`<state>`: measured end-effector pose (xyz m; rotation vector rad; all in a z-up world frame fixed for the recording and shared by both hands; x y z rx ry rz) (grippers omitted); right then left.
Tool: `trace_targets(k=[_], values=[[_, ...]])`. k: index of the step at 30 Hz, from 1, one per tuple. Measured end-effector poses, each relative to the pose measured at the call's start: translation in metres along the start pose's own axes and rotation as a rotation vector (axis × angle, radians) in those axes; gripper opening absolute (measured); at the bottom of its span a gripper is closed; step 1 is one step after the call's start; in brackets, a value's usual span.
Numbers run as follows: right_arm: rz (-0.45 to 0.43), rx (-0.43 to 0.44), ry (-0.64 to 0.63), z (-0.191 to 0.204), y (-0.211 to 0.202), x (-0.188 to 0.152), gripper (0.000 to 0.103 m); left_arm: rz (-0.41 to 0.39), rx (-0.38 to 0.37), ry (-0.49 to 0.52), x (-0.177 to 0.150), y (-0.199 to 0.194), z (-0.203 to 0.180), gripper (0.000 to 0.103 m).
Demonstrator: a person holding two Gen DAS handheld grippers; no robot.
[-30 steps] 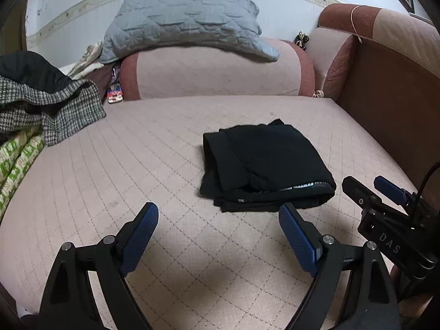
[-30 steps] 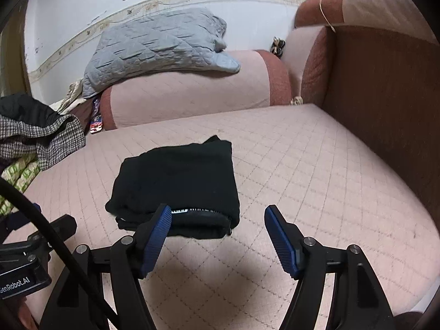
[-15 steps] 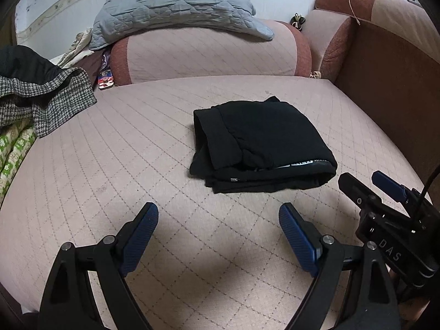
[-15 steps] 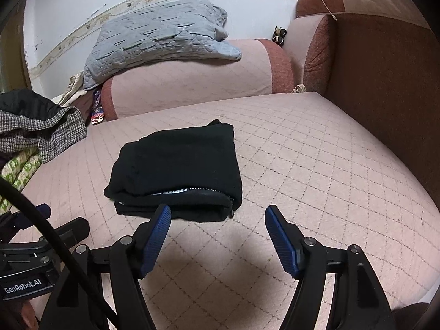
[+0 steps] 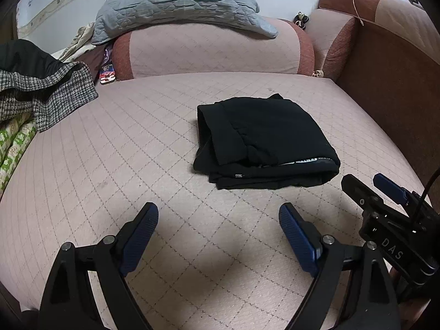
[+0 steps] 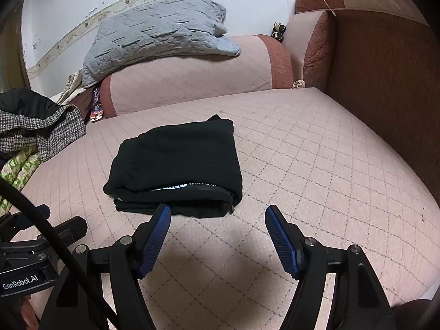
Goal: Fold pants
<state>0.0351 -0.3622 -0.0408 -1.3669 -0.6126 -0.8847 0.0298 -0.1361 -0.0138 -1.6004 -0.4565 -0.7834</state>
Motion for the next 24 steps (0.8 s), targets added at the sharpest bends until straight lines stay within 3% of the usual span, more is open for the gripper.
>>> trace_targets(k=[4, 8, 9, 13, 18, 21, 24], values=[[0.001, 0.004, -0.002, -0.001, -0.001, -0.003, 0.076, -0.049, 0.023, 0.004, 0.002, -0.005, 0.004, 0.089], [-0.012, 0.006, -0.015, 0.002, -0.004, -0.006, 0.076, -0.292, 0.072, -0.030, 0.018, -0.043, 0.014, 0.091], [-0.013, 0.008, -0.014, 0.003, -0.004, -0.007, 0.077, -0.336, 0.081, -0.047, 0.022, -0.052, 0.018, 0.101], [-0.012, 0.013, -0.003, 0.004, -0.007, -0.012, 0.078, -0.450, 0.137, -0.095, 0.035, -0.082, 0.034, 0.103], [-0.023, 0.019, -0.002, 0.006, -0.015, -0.014, 0.081, -0.483, 0.277, -0.092, 0.045, -0.108, 0.048, 0.103], [-0.029, 0.021, -0.004, 0.009, -0.021, -0.017, 0.085, -0.464, 0.225, -0.115, 0.040, -0.109, 0.047, 0.103], [-0.020, 0.013, -0.024, 0.013, -0.024, -0.023, 0.086, -0.334, 0.173, -0.141, 0.022, -0.084, 0.045, 0.103]])
Point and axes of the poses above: each gripper's, at about its wrist camera, not at the fingertips, and y roughly the way its jaws point, z to its left, x to its top, the point moved 7 cm from there along y, roughly the way its jaws point, and after that the axes turned 5 degrees about -z, right-handed, at the moved point
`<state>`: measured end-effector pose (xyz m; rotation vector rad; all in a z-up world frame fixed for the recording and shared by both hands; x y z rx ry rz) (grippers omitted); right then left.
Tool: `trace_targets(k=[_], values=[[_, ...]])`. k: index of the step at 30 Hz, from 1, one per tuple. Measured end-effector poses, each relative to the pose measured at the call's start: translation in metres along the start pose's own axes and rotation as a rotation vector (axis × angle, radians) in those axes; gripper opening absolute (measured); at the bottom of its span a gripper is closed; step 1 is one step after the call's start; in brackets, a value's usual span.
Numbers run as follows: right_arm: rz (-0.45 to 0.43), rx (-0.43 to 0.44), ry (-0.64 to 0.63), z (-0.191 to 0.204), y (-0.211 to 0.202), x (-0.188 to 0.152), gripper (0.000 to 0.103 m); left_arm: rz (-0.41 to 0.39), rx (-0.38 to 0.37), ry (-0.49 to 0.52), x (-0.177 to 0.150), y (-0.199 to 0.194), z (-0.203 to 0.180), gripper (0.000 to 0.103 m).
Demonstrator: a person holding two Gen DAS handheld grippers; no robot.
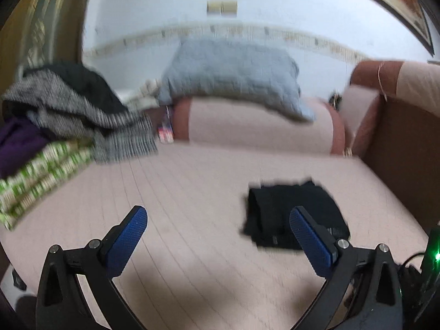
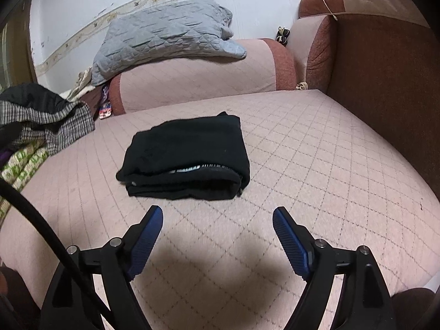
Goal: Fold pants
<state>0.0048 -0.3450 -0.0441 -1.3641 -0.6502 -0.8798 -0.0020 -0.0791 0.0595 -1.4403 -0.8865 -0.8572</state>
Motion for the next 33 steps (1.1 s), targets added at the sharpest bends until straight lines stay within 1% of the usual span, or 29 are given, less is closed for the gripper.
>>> trace_targets(k=[1, 4, 6, 9, 14, 21, 29, 33], values=[[0.005, -0.009, -0.009, 0.000, 0.000, -0.002, 0.086, 0.063, -0.018, 0.005, -0.012, 0.008, -0.003, 0.103], [0.023, -0.020, -0.017, -0.002, -0.001, -0.007, 0.087, 0.193, -0.054, 0.009, -0.039, 0.022, -0.010, 0.103], [0.031, -0.020, -0.011, -0.004, -0.002, -0.009, 0.087, 0.232, -0.060, 0.004, -0.050, 0.026, -0.012, 0.103], [0.048, -0.021, -0.014, -0.004, -0.001, -0.013, 0.087, 0.259, -0.065, 0.007, -0.060, 0.028, -0.015, 0.103], [0.072, -0.007, -0.037, 0.003, -0.001, -0.020, 0.087, 0.270, -0.065, 0.023, -0.068, 0.029, -0.019, 0.103], [0.088, -0.004, -0.067, 0.011, 0.001, -0.025, 0.087, 0.332, -0.087, -0.008, -0.082, 0.036, -0.017, 0.103], [0.101, 0.000, -0.084, 0.017, 0.005, -0.028, 0.087, 0.366, -0.094, -0.031, -0.089, 0.039, -0.014, 0.103], [0.105, 0.002, -0.087, 0.018, 0.005, -0.030, 0.088, 0.379, -0.101, -0.018, -0.092, 0.039, -0.016, 0.103]])
Point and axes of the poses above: each gripper's, at about its wrist camera, not at the fingertips, and y roughly the way its jaws point, z to its left, x to its top, the point moved 7 cm from there along y, roughly the way its jaws point, and after that the axes turned 5 degrees about -z, right-handed, at the moved point
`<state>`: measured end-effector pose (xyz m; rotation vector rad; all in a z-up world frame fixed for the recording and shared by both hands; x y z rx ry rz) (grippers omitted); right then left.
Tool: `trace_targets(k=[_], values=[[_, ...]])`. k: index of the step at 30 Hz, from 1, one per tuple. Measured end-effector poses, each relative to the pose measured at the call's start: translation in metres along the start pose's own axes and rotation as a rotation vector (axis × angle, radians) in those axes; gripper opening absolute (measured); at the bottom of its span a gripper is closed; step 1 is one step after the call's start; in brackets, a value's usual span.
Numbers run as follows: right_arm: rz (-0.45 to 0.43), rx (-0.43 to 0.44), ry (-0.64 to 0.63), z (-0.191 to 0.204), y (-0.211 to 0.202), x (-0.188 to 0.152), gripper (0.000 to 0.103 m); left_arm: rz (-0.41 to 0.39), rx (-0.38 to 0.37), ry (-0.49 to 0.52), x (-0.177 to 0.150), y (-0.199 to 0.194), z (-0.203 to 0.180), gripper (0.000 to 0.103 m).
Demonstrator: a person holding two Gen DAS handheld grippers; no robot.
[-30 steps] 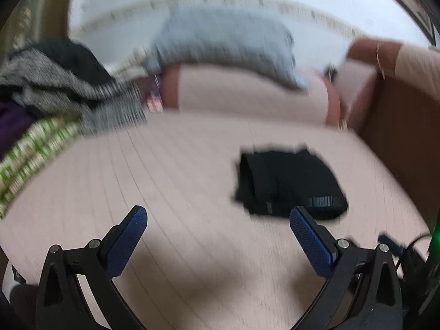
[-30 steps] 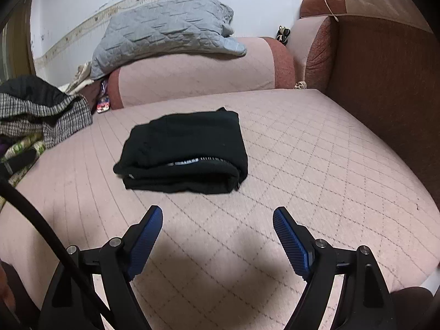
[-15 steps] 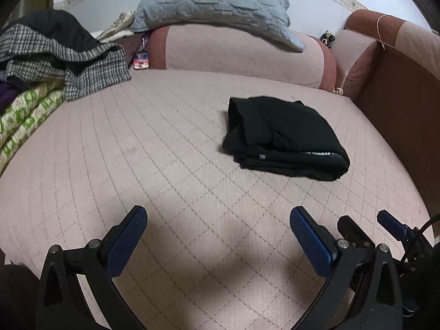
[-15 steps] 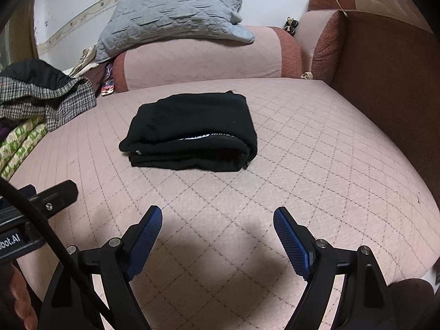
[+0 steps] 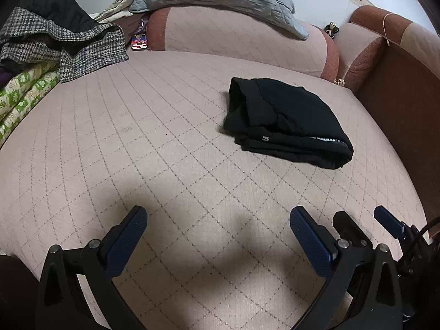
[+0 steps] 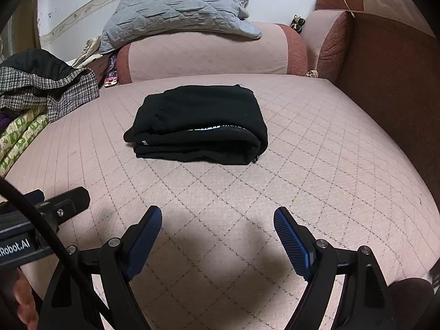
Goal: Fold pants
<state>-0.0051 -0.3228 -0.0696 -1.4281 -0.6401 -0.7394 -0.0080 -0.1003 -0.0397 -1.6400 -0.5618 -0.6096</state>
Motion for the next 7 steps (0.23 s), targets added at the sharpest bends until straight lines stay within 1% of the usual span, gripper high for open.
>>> trace_targets(k=[7], values=[[0.014, -0.002, 0.000, 0.0016, 0.0020, -0.0030, 0.088, 0.010, -0.016, 0.016, -0.0030, 0.0012, -0.0036, 0.103]])
Point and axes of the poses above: each gripper's, at about its wrist camera, not at the fingertips, and y roughly the way its jaws point, z to its left, x to its top, the point moved 7 cm from there along y, roughly the way its jaws point, and after that the axes turned 5 degrees about -z, right-handed, at the moved point
